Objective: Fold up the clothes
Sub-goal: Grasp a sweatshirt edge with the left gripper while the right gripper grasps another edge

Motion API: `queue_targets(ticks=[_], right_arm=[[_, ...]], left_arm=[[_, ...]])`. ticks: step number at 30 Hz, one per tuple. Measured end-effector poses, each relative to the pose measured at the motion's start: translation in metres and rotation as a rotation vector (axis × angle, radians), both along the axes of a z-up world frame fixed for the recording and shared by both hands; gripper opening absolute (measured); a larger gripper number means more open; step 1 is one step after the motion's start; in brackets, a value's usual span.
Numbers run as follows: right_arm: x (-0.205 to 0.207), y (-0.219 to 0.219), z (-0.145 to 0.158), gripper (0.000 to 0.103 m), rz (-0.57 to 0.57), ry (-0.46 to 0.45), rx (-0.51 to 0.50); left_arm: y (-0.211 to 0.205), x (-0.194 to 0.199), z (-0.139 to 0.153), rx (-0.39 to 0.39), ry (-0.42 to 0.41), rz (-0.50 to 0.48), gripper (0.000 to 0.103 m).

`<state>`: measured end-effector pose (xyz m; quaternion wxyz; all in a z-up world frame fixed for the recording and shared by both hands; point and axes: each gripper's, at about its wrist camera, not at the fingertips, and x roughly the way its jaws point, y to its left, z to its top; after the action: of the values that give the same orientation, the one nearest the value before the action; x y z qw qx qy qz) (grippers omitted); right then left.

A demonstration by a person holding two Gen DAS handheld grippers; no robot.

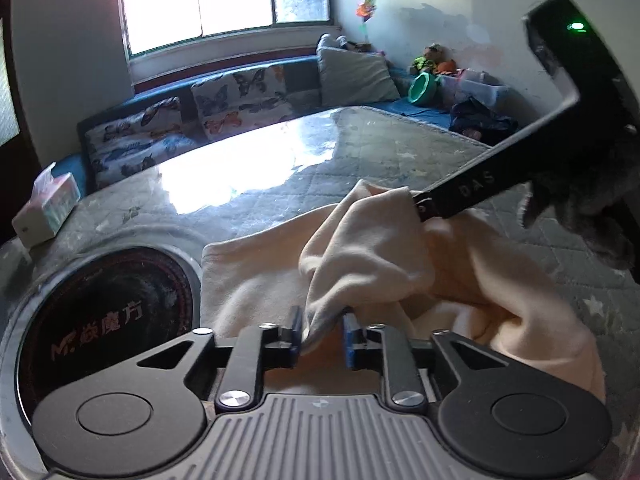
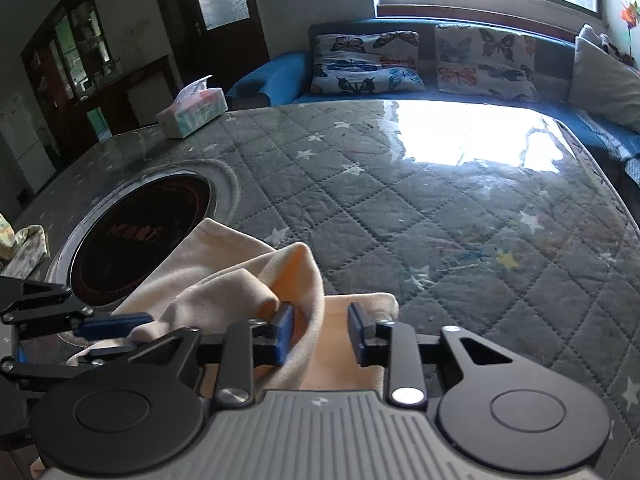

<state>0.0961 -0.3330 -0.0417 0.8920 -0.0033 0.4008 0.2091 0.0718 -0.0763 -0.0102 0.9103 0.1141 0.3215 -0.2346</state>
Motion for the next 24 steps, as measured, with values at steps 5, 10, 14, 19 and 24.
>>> queue_targets(ticks=[5,10,14,19,24], right_arm=[[-0.005,0.005,0.002,0.007,0.015,-0.032,-0.025],[-0.02,-0.009,0.012,0.004,-0.027,-0.091,-0.016],[-0.036,-0.028,0.023,0.003,-0.084,-0.143,-0.031],[-0.065,-0.063,0.033,0.003,-0.178,-0.182,-0.041],[-0.075,-0.068,0.031,0.009,-0.137,-0.157,-0.075]], left_arm=[[0.003,0.002,-0.005,-0.015,0.008,0.003,0.009],[0.026,-0.002,0.009,-0.089,-0.008,0.088,0.007],[0.049,-0.013,0.022,-0.135,-0.041,0.168,0.007],[0.085,-0.037,0.036,-0.181,-0.068,0.273,0.007],[0.116,-0.063,0.039,-0.201,-0.08,0.362,0.007]])
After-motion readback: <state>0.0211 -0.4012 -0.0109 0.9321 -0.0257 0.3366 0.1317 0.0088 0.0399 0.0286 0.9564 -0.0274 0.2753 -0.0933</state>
